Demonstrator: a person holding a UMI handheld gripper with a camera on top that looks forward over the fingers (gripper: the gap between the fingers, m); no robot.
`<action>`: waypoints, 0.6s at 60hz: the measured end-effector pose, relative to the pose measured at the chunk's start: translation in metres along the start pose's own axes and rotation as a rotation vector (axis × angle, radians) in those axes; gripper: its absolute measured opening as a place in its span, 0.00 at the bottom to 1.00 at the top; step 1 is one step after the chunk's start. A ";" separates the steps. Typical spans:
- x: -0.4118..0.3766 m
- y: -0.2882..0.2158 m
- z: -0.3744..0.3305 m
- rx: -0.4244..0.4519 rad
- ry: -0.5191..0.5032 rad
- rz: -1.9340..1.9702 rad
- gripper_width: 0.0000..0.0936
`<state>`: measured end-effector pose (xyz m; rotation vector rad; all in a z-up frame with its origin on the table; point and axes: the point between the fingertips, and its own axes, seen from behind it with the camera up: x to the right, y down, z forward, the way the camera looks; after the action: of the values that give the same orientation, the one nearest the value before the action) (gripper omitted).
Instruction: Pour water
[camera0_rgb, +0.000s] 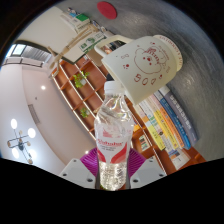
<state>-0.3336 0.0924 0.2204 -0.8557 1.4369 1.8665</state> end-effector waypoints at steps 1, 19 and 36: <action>0.000 0.001 0.000 -0.003 0.003 -0.005 0.40; -0.004 0.019 -0.005 -0.059 0.113 -0.484 0.40; -0.048 -0.036 -0.013 -0.048 0.370 -1.688 0.42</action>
<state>-0.2745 0.0835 0.2361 -1.6859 0.3401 0.4254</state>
